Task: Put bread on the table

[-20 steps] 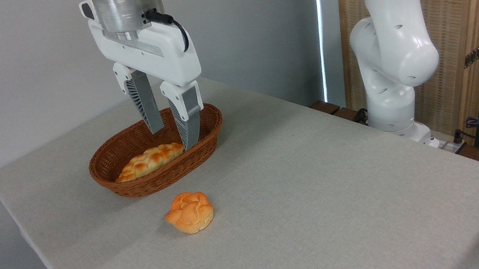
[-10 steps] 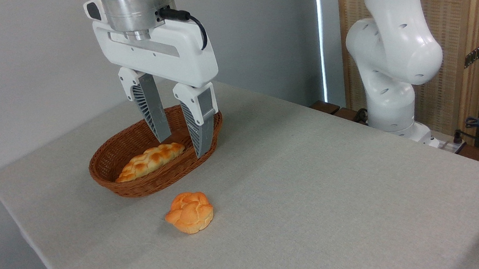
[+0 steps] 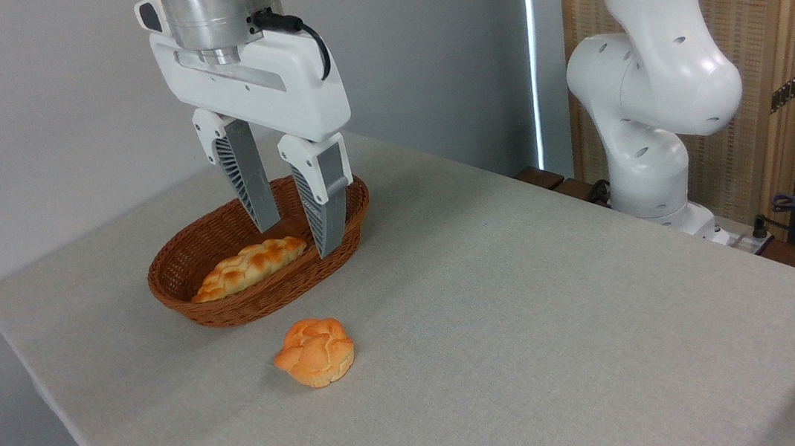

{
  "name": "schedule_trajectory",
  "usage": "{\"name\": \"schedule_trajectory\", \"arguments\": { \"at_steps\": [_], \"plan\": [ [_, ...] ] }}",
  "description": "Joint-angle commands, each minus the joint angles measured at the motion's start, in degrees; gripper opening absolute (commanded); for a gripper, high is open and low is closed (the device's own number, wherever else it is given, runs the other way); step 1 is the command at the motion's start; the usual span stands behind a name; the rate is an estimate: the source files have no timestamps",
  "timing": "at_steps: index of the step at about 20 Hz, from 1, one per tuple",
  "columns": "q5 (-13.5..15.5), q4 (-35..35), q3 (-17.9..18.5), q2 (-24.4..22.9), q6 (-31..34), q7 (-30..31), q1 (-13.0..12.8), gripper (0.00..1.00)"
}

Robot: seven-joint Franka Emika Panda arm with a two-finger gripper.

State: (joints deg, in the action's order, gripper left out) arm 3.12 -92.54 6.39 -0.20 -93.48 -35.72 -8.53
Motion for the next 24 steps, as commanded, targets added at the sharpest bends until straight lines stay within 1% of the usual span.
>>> {"name": "schedule_trajectory", "arguments": {
  "at_steps": [1, 5, 7, 9, 14, 24],
  "plan": [
    [-2.6, 1.0, -0.9, 0.3, 1.5, 0.1, 0.5, 1.0],
    [-2.5, 0.9, -1.1, 0.3, 1.3, 0.1, 0.5, 1.0],
    [-1.9, 0.5, -1.5, 0.3, 0.8, 0.1, 0.6, 1.0],
    [-2.0, 0.3, -3.9, 0.3, 0.1, 0.1, 1.1, 1.0],
    [-1.9, 0.0, -4.5, 0.7, 0.1, 0.4, 1.0, 1.0],
    [-2.0, 0.0, -3.7, 0.7, 0.6, 0.3, 1.0, 1.0]
  ]
}}
